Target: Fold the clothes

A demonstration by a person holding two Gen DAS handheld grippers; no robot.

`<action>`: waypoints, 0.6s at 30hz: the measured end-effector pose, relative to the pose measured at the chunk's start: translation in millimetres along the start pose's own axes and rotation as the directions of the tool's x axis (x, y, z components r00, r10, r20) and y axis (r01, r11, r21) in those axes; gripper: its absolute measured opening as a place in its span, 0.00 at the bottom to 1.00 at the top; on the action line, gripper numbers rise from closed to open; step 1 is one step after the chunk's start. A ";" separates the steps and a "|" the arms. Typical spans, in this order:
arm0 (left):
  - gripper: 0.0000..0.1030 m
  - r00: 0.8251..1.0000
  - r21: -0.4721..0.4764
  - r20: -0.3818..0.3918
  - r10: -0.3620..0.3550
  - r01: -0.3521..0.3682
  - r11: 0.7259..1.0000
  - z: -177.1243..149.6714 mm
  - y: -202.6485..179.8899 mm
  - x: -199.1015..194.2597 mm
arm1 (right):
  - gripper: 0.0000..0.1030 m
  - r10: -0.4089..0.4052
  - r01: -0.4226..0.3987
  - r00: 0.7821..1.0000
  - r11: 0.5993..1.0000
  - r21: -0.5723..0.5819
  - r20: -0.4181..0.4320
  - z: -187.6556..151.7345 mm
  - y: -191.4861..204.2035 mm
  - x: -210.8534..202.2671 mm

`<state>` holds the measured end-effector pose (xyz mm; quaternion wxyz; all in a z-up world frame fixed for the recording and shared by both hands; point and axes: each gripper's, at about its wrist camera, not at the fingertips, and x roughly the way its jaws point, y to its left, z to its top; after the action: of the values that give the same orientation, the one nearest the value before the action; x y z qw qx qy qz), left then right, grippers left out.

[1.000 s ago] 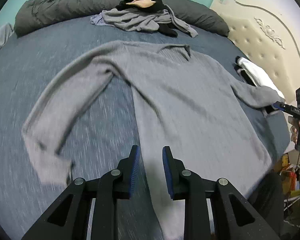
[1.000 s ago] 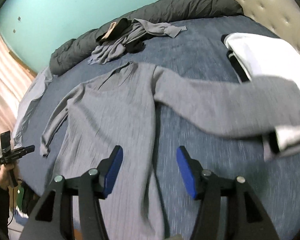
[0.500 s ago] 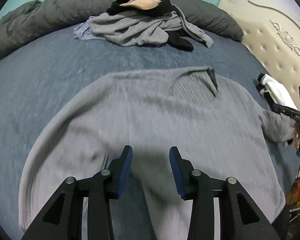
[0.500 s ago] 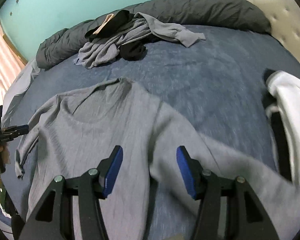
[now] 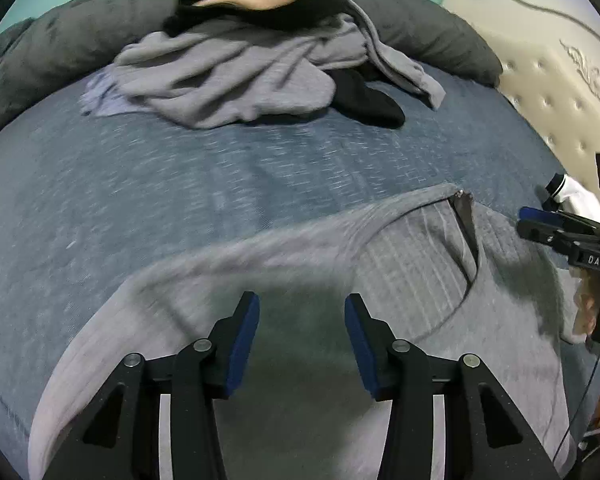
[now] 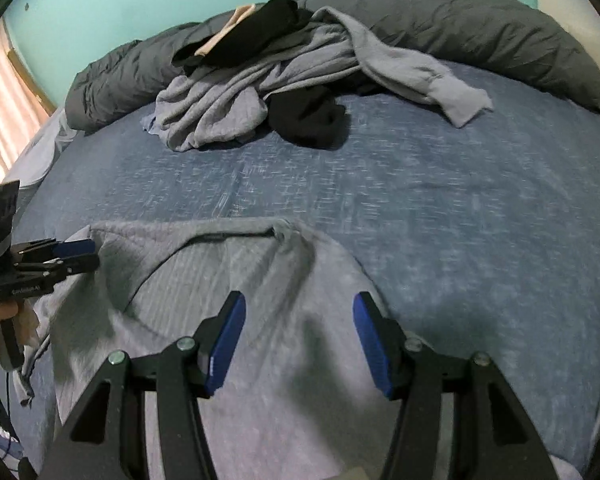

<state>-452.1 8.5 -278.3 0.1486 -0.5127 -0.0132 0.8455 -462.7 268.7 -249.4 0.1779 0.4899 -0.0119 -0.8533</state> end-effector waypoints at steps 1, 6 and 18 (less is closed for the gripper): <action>0.48 1.000 0.020 -0.013 0.015 -0.015 1.000 4.1 -6.8 8.9 | 0.55 -0.001 0.001 1.000 1.000 -0.001 -0.005 2.5 2.0 6.2; 0.48 0.996 0.079 -0.058 0.068 -0.063 0.995 10.7 -24.8 44.7 | 0.56 -0.015 0.015 1.000 1.000 -0.001 -0.018 5.2 3.1 29.0; 0.07 0.998 0.071 -0.026 0.056 -0.054 0.996 16.0 -19.9 43.2 | 0.59 -0.042 0.042 0.999 0.999 -0.005 0.003 2.1 1.9 50.1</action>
<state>-479.9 41.1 -304.5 0.1434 -0.5191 0.0330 0.8419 -486.7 250.8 -289.6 0.1615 0.4882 0.0004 -0.8577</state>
